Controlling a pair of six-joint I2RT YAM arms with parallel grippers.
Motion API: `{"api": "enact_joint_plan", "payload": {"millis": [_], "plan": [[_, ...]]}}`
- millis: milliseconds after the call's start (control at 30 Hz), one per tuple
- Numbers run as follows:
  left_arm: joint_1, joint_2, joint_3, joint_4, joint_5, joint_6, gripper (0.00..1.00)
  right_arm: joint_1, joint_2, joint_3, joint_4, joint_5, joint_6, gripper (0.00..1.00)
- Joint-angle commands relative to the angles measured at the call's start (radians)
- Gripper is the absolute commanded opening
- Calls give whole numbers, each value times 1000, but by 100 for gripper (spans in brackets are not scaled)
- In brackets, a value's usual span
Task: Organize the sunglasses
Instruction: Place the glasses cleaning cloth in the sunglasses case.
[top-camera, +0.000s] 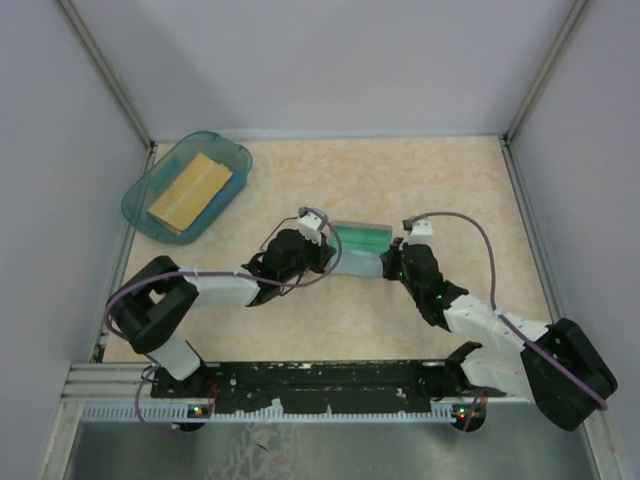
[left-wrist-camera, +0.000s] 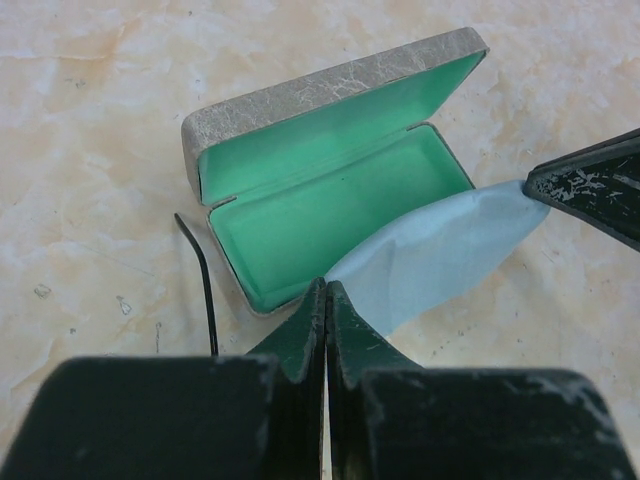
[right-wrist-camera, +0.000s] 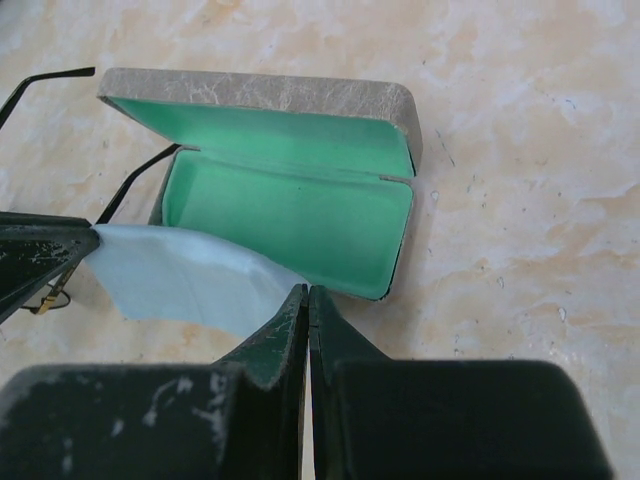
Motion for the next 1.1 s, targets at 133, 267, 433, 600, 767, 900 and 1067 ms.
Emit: {"api": "enact_joint_plan", "payload": {"millis": [133, 267, 433, 600, 767, 900, 1067], "plan": [[33, 46, 52, 56, 51, 16, 0, -48, 66, 74, 99, -32, -32, 0], [50, 66, 63, 64, 67, 15, 0, -63, 100, 87, 120, -49, -39, 0], [65, 90, 76, 72, 77, 17, 0, -77, 135, 100, 141, -63, -44, 0], [76, 117, 90, 80, 88, 16, 0, -94, 171, 112, 162, -81, -49, 0], [86, 134, 102, 88, 94, 16, 0, -107, 207, 121, 183, -92, -52, 0], [94, 152, 115, 92, 100, 20, 0, -116, 229, 126, 199, -101, -52, 0], [102, 171, 128, 102, 109, 21, 0, -128, 244, 130, 212, -108, -53, 0]]}}
